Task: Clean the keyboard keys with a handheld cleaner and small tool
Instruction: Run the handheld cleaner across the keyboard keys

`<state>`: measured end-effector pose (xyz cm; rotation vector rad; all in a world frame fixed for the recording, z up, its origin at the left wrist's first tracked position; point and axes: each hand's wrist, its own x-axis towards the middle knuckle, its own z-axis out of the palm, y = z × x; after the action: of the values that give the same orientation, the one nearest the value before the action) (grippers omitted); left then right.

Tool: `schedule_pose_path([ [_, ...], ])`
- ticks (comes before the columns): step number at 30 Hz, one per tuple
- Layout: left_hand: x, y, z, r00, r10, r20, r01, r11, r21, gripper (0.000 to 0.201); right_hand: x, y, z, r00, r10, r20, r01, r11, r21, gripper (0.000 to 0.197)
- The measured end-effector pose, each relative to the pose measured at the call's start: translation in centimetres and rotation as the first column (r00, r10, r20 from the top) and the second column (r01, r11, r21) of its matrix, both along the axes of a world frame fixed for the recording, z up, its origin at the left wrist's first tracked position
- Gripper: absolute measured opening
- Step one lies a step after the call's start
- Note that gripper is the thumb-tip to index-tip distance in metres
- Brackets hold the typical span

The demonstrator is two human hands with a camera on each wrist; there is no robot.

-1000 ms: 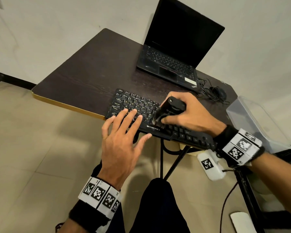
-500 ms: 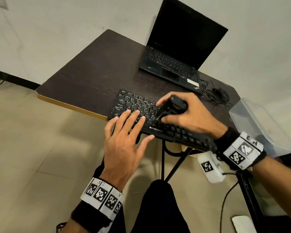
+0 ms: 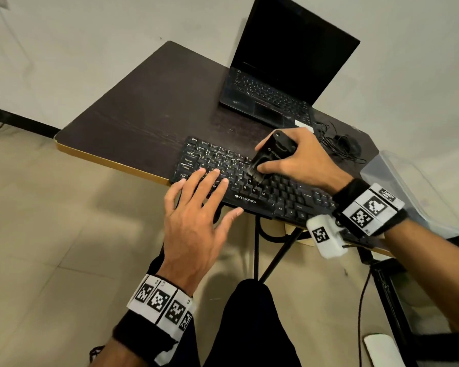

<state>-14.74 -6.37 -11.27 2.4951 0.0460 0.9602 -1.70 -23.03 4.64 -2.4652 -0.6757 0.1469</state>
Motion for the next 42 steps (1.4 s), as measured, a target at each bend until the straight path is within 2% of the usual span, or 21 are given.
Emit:
schedule_pose_path([
  [4,0.0,-0.1,0.1,1.000,0.003,0.004,-0.002,1.000,-0.012,0.053,-1.6,0.8,-0.6,0.988,0.152,-0.019,-0.153,0.988,-0.037,0.031],
  [8,-0.1,0.0,0.1,1.000,0.001,-0.006,-0.001,1.000,-0.005,0.053,-0.6,1.1,0.1,0.996,0.060,0.059,-0.056,0.996,-0.067,0.029],
  [12,0.0,-0.1,0.2,1.000,0.004,0.007,-0.004,1.000,-0.016,0.052,-2.2,2.0,-0.2,0.981,0.192,0.010,-0.191,0.978,-0.081,0.028],
  [17,-0.1,-0.1,0.2,1.000,0.002,0.004,-0.002,1.000,-0.017,0.053,-1.3,2.5,0.0,0.993,0.106,0.060,-0.099,0.989,-0.114,0.024],
  [22,0.1,-0.1,0.2,1.000,0.010,-0.003,-0.010,1.000,-0.016,0.053,-3.2,2.9,0.0,0.970,0.243,0.020,-0.240,0.965,-0.104,0.023],
  [25,0.1,-0.1,0.3,1.000,0.001,-0.010,-0.001,1.000,-0.016,0.053,-1.7,2.6,-0.1,0.987,0.122,0.102,-0.107,0.984,-0.140,0.023],
  [27,0.1,-0.1,0.3,1.000,0.000,-0.016,0.000,1.000,-0.018,0.054,-1.1,2.7,0.0,0.990,0.093,0.106,-0.077,0.987,-0.144,0.023],
  [29,0.1,0.0,0.3,1.000,0.001,-0.015,-0.001,1.000,-0.018,0.054,-1.5,2.8,0.0,0.984,0.132,0.118,-0.112,0.981,-0.161,0.021],
  [32,0.1,0.0,0.3,1.000,0.000,-0.020,0.000,1.000,-0.015,0.054,-2.7,2.8,0.1,0.976,0.209,0.059,-0.197,0.966,-0.167,0.022],
  [37,0.1,0.0,0.4,1.000,-0.005,-0.030,0.004,1.000,-0.015,0.053,0.1,2.1,0.3,0.993,0.016,0.114,0.001,0.989,-0.147,0.024],
  [42,0.1,0.0,0.4,1.000,-0.001,-0.031,0.000,1.000,-0.018,0.054,-1.7,2.0,-0.2,0.990,0.138,0.034,-0.132,0.981,-0.142,0.025],
])
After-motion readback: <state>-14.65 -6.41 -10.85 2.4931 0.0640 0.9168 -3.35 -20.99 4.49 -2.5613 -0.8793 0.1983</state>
